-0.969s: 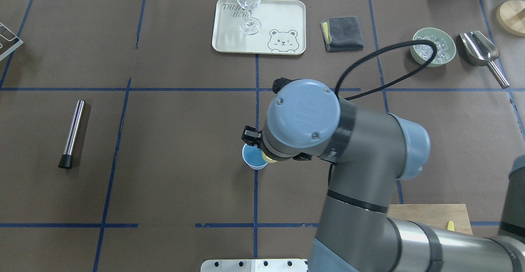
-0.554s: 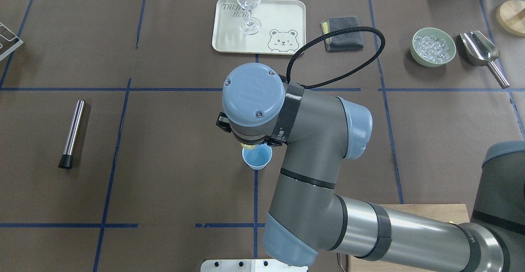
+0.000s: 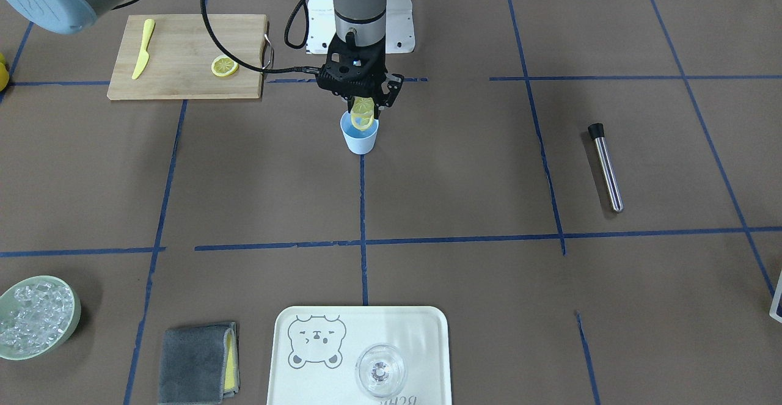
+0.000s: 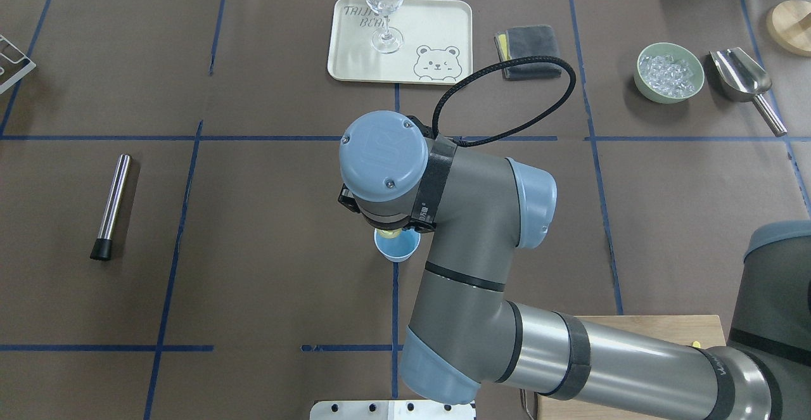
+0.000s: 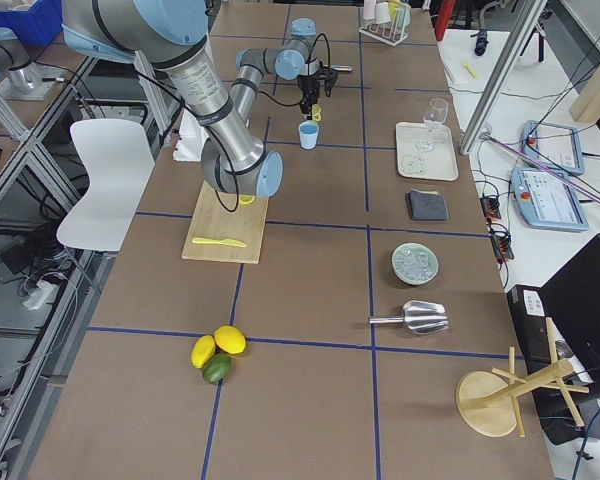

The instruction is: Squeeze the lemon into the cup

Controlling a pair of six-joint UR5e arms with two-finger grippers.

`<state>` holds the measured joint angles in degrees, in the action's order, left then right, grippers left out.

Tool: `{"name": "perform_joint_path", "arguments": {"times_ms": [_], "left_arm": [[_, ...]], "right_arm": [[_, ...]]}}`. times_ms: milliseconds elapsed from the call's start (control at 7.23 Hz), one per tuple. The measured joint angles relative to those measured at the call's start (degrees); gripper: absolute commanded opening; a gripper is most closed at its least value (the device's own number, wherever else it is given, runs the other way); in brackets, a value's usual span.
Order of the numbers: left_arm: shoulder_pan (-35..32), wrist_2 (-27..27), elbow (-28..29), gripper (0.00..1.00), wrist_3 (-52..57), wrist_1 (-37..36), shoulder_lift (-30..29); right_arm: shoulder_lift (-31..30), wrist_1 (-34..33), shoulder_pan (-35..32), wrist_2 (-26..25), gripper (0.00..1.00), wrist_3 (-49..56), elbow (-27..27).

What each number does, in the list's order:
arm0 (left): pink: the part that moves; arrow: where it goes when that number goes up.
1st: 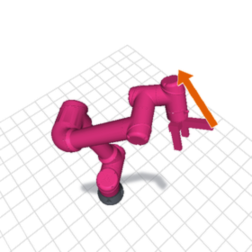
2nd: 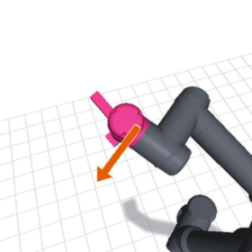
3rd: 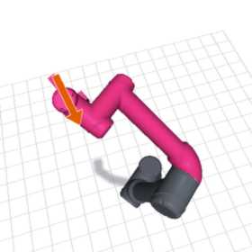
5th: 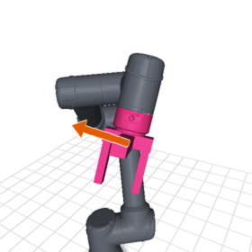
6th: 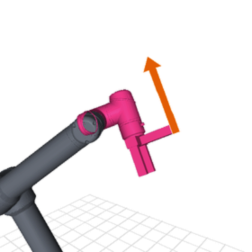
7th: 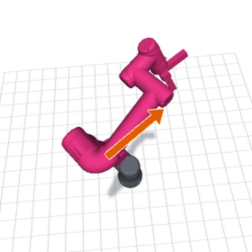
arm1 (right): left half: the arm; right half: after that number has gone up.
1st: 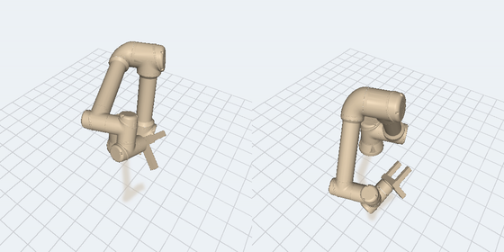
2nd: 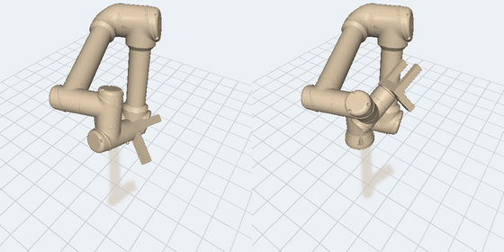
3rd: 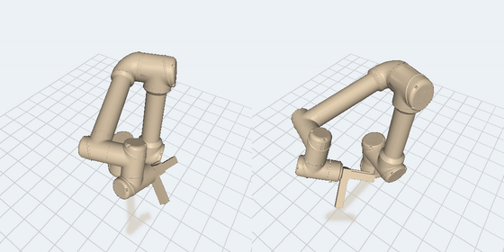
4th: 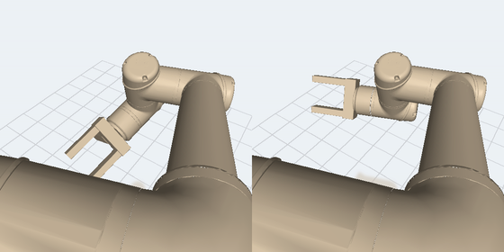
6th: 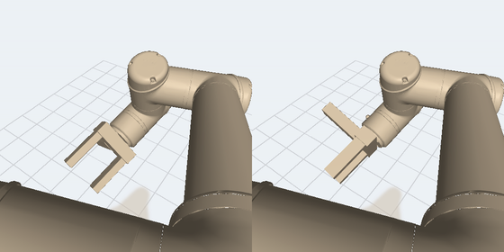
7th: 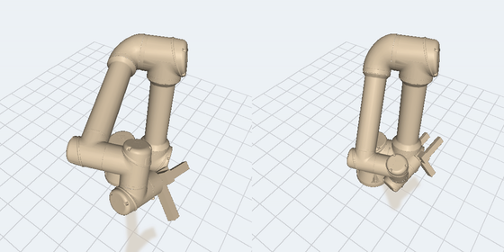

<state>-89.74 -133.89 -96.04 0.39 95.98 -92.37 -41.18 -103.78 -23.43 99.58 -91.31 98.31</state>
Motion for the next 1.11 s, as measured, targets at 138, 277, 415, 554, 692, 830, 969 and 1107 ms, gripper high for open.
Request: {"name": "perform_joint_path", "arguments": {"times_ms": [138,277,415,554,692,830,969,1107], "left_arm": [[0.00,0.02,0.03,1.00,-0.01,0.03,0.00],[0.00,0.03,0.05,1.00,-0.03,0.06,0.00],[0.00,0.03,0.06,1.00,-0.03,0.08,0.00],[0.00,0.04,0.06,1.00,-0.04,0.07,0.00],[0.00,0.04,0.05,1.00,-0.04,0.05,0.00],[0.00,0.04,0.01,1.00,-0.02,0.07,0.00],[0.00,0.04,-0.04,1.00,0.00,0.08,0.00],[0.02,0.04,-0.04,1.00,-0.04,0.09,-0.06]], "right_arm": [[-0.33,0.00,0.25,0.05,0.55,-0.02,-0.39],[-0.55,-0.05,0.42,0.07,0.68,-0.08,-0.49],[-0.76,-0.09,0.54,0.08,0.85,-0.14,-0.49],[-0.91,-0.12,0.59,0.08,1.00,-0.17,-0.45],[-0.99,-0.14,0.61,0.08,1.00,-0.18,-0.43],[-1.05,-0.13,0.62,0.08,1.00,-0.18,-0.35],[-1.05,-0.13,0.62,0.09,1.00,-0.18,-0.20],[-1.16,-0.38,0.61,0.11,1.00,-0.18,0.42]]}}
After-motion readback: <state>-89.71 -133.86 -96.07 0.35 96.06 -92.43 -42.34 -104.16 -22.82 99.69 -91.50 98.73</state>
